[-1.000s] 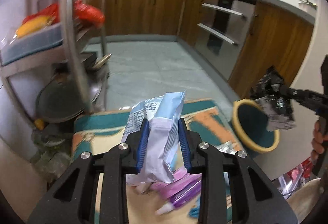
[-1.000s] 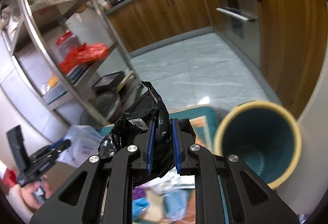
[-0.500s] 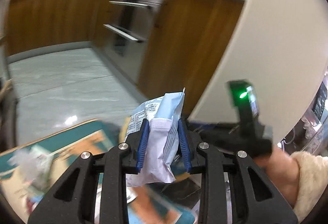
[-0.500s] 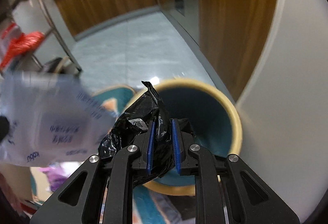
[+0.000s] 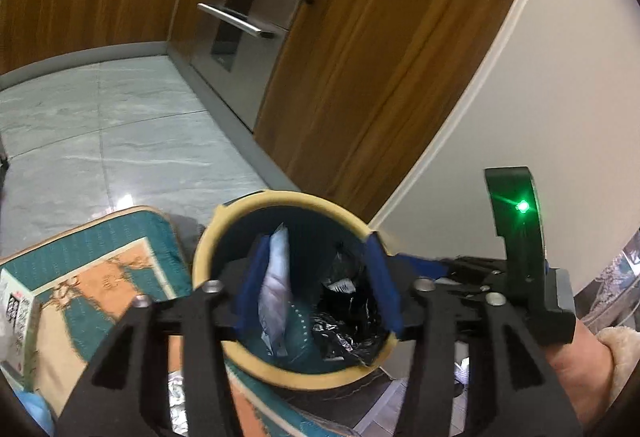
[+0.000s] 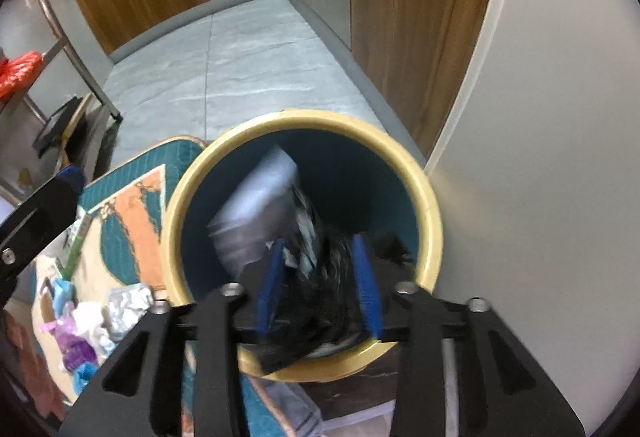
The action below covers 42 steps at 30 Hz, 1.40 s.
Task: Collect trash
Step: 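Drop the black bag into the bin with the right gripper while the left drops the white package, then grasp the white tissue with the right gripper while the left grasps the clear plastic bag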
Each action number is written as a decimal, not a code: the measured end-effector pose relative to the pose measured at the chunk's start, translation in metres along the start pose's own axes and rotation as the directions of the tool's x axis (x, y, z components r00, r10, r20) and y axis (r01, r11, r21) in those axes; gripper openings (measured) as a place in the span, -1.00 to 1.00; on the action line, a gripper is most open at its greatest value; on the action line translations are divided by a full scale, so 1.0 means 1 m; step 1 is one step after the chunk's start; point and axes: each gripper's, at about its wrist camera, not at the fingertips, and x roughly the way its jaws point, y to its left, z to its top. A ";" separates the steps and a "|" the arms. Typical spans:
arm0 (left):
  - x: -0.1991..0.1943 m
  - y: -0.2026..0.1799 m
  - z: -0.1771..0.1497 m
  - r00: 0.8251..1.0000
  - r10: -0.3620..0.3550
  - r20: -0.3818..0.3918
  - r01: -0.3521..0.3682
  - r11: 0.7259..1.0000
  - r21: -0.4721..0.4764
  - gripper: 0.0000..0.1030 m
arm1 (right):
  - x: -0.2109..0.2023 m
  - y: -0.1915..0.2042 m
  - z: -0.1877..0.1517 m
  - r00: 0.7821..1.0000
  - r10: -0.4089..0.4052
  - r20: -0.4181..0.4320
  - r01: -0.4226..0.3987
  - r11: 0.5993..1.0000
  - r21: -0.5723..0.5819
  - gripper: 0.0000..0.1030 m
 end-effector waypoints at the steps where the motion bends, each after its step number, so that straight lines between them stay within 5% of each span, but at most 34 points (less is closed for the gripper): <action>1: -0.004 0.001 -0.001 1.000 0.016 -0.002 -0.016 1.000 0.000 0.01 | -0.001 -0.002 0.000 1.000 0.003 0.002 -0.003 1.000 0.005 -0.16; 8: -0.066 -0.002 -0.002 0.992 0.122 0.036 -0.123 0.992 0.020 0.29 | -0.019 -0.004 0.000 0.999 0.020 0.034 -0.021 0.999 0.027 -0.01; 10: -0.093 -0.008 -0.005 0.983 0.171 0.066 -0.173 0.984 0.041 0.66 | -0.030 0.004 0.006 0.995 0.047 0.085 -0.049 0.998 0.025 0.11; 12: -0.123 -0.014 -0.009 0.962 0.245 0.116 -0.254 0.965 0.071 0.89 | -0.048 0.018 0.010 0.984 0.083 0.159 -0.088 0.996 0.023 0.50; 15: -0.164 -0.020 -0.012 0.931 0.319 0.175 -0.341 0.933 0.112 0.89 | -0.093 0.047 0.010 0.934 0.112 0.339 -0.119 0.993 0.001 0.85; 20: -0.215 -0.014 -0.019 0.893 0.371 0.256 -0.432 0.867 0.249 0.90 | -0.136 0.087 -0.003 0.850 0.148 0.505 -0.151 0.988 -0.036 0.91; 26: -0.229 0.038 -0.039 0.859 0.465 0.214 -0.503 0.843 0.189 0.90 | -0.129 0.119 -0.001 0.886 0.168 0.432 -0.169 0.985 -0.036 0.91; 29: -0.236 0.071 -0.046 0.861 0.463 0.209 -0.498 0.851 0.167 0.89 | -0.119 0.132 -0.015 0.887 0.181 0.425 -0.196 0.981 -0.008 0.91; 30: -0.239 0.080 -0.046 0.857 0.472 0.207 -0.505 0.848 0.159 0.89 | -0.111 0.139 -0.014 0.907 0.186 0.379 -0.192 0.981 -0.022 0.91; 32: -0.245 0.100 -0.044 0.841 0.501 0.203 -0.532 0.835 0.144 0.89 | -0.102 0.149 -0.015 0.898 0.258 0.358 -0.247 0.966 -0.077 0.91; 35: -0.248 0.135 -0.039 0.825 0.533 0.189 -0.555 0.826 0.094 0.89 | -0.080 0.171 -0.017 0.919 0.256 0.300 -0.211 0.962 -0.176 0.91; 42: -0.226 0.196 -0.041 0.830 0.551 0.087 -0.553 0.833 0.000 0.89 | -0.049 0.206 -0.033 0.918 0.367 0.149 -0.316 0.906 -0.281 0.91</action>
